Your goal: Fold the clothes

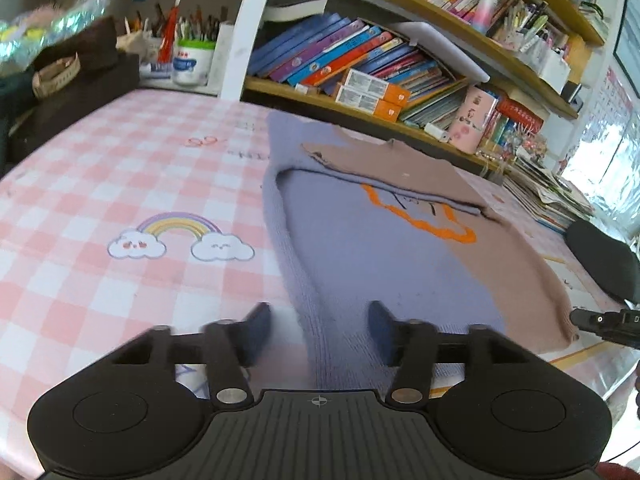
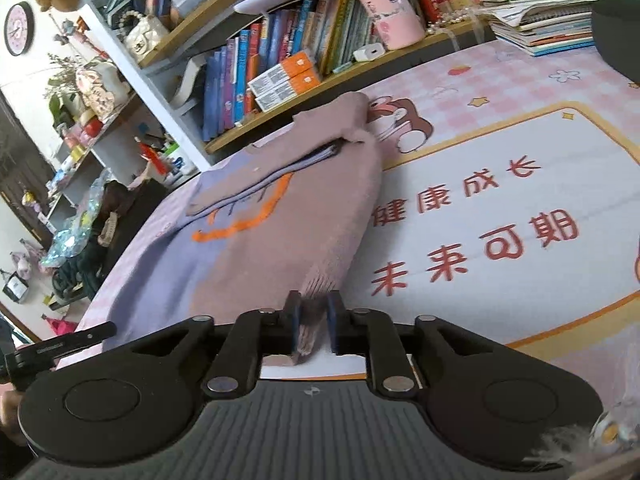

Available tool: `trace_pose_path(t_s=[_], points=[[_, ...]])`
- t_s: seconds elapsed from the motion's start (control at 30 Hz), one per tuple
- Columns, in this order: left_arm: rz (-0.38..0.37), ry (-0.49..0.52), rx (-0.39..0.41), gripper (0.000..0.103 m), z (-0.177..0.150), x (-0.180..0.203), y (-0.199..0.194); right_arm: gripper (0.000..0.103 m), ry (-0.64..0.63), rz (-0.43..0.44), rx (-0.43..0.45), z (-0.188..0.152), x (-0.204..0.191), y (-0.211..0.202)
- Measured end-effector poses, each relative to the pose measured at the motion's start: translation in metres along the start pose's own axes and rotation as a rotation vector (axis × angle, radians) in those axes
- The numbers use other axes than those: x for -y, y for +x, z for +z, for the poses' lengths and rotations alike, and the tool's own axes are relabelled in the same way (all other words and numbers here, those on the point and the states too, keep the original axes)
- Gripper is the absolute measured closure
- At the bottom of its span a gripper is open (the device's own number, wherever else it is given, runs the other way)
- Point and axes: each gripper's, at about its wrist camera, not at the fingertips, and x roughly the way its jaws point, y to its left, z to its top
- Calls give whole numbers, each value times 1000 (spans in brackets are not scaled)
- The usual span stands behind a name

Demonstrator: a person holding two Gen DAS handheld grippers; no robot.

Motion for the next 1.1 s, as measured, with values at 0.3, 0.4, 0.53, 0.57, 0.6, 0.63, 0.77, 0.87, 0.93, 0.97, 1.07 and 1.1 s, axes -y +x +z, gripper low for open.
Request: trace_pose_path(t_s=[0.3, 0.4, 0.53, 0.57, 0.6, 0.63, 0.77, 0.87, 0.93, 0.97, 1.07, 1.1], points=[[-62, -52, 8, 76, 3, -5, 13, 81, 47, 25, -24, 7, 10, 16], [-74, -74, -7, 96, 4, -11, 16, 92, 32, 42, -43, 4, 4, 20], [-107, -107, -32, 98, -2, -20, 4, 96, 8, 45, -78, -3, 0, 9], [-114, -113, -39, 98, -4, -22, 0, 97, 9, 53, -88, -6, 1, 4], [-121, -118, -45, 98, -6, -24, -4, 97, 10, 60, -98, -9, 1, -1], [-128, -121, -49, 98, -9, -25, -10, 97, 17, 67, -107, -12, 1, -6], [-160, -114, -59, 98, -18, -24, -34, 97, 47, 111, -117, -26, -2, -28], [-183, -116, -56, 98, -24, -23, -49, 97, 44, 138, -129, -35, -8, -40], [-191, -130, -47, 98, -28, -24, -56, 97, 41, 144, -138, -40, -12, -45], [-191, -138, -49, 98, -29, -25, -57, 97, 43, 147, -142, -42, -12, -47], [-185, -158, -58, 97, -33, -29, -56, 96, 58, 144, -149, -48, -9, -49], [-180, -164, -63, 97, -34, -30, -54, 96, 70, 143, -149, -49, -7, -48]])
